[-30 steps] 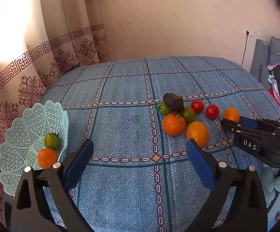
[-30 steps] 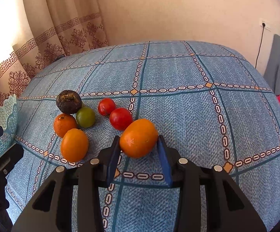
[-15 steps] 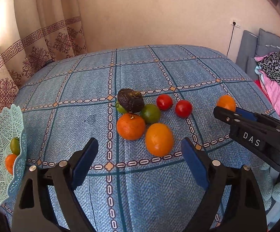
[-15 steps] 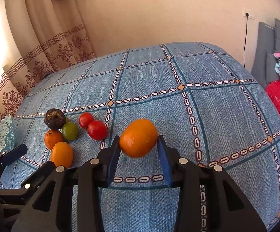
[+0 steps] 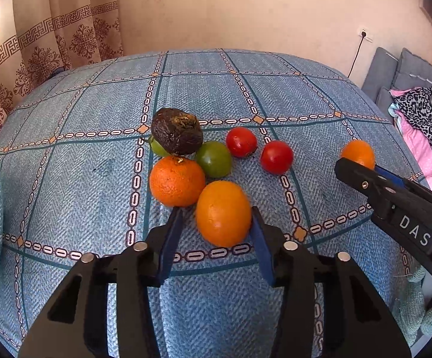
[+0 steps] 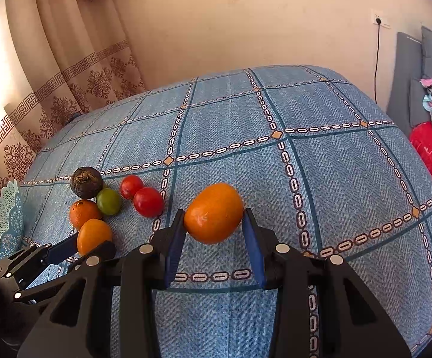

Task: Organize fruits
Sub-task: 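Grasp an oval orange with the right gripper while the left gripper grasps another orange, then carry both oranges over the lace basket and open both grippers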

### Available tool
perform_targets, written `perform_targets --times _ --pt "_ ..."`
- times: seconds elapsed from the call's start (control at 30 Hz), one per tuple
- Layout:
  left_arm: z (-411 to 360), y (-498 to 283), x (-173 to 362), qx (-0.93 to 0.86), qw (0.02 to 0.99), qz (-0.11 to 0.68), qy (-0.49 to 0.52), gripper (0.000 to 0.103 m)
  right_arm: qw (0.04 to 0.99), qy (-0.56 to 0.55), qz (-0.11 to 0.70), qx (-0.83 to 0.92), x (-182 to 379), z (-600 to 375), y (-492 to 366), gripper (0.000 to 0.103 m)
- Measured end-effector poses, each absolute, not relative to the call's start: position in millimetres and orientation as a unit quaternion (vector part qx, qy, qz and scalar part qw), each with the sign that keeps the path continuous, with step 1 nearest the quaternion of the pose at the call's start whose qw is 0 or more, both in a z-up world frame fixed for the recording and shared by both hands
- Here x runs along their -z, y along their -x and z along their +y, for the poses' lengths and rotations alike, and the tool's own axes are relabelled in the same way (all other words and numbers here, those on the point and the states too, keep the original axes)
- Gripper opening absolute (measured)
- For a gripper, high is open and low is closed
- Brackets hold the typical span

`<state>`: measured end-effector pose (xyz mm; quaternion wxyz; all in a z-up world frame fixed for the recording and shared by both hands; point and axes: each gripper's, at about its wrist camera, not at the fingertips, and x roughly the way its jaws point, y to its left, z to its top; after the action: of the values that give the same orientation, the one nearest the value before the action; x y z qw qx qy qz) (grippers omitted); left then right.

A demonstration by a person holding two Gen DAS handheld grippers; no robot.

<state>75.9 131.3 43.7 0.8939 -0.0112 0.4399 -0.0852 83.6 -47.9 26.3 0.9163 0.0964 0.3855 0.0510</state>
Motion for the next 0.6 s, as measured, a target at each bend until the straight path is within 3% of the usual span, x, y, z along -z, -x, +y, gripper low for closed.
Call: perform_targets --times 0.6 --pt "152 -46 -66 0.037 0.913 0.406 -0.007 0.035 0.924 -0.080 0.368 -0.068 -30 -25 -74 0.039"
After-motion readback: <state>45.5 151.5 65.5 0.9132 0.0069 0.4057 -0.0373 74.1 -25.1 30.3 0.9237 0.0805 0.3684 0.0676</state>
